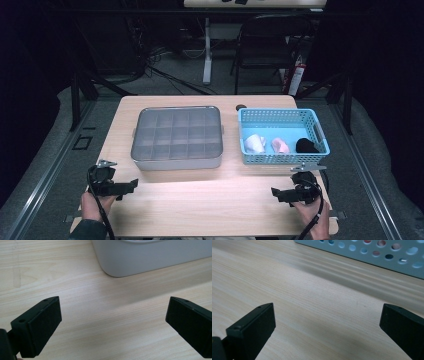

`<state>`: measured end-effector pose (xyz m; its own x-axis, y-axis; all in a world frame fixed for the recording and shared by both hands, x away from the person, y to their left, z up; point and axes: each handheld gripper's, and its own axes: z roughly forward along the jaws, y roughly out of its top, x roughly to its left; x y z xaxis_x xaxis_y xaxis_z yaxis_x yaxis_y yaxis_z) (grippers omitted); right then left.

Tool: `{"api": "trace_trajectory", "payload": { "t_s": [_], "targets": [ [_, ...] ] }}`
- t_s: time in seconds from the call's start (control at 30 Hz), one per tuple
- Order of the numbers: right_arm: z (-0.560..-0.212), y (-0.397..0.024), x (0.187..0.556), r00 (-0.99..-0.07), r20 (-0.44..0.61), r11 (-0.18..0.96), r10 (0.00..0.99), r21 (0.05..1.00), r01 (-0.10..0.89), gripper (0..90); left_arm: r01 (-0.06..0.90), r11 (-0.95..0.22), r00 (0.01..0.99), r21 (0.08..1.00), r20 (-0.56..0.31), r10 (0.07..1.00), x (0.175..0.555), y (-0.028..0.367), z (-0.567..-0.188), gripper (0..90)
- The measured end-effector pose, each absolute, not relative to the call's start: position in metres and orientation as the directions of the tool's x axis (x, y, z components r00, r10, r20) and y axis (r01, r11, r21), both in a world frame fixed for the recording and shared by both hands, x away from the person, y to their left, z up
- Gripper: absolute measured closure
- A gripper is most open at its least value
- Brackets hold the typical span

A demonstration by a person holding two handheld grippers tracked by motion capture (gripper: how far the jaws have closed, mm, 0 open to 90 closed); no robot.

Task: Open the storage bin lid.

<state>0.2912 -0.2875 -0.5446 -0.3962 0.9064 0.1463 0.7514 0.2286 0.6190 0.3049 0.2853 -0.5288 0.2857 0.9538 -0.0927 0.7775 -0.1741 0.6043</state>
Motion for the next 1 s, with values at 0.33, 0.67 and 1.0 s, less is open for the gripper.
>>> {"api": "trace_trajectory", "payload": {
  "t_s": [0.33,0.67,1.0],
  "targets": [
    [-0.539,-0.277,0.294,-0.441,0.155,0.263,0.884,0.615,0.743,0.0,0.763,-0.173,0.309,0.622,-0.116,0.944,0.304,0.286,-0.523,0.2],
    [-0.527,-0.271,0.289,-0.476,0.197,0.248,0.857,0.652,0.717,0.3,0.756,-0.107,0.296,0.645,-0.191,0.936,0.307,0.289,-0.520,0.2],
    [-0.519,-0.254,0.298,-0.515,0.252,0.238,0.819,0.668,0.705,0.0,0.742,-0.102,0.312,0.662,-0.206,0.928,0.317,0.286,-0.511,0.2]
  ]
}}
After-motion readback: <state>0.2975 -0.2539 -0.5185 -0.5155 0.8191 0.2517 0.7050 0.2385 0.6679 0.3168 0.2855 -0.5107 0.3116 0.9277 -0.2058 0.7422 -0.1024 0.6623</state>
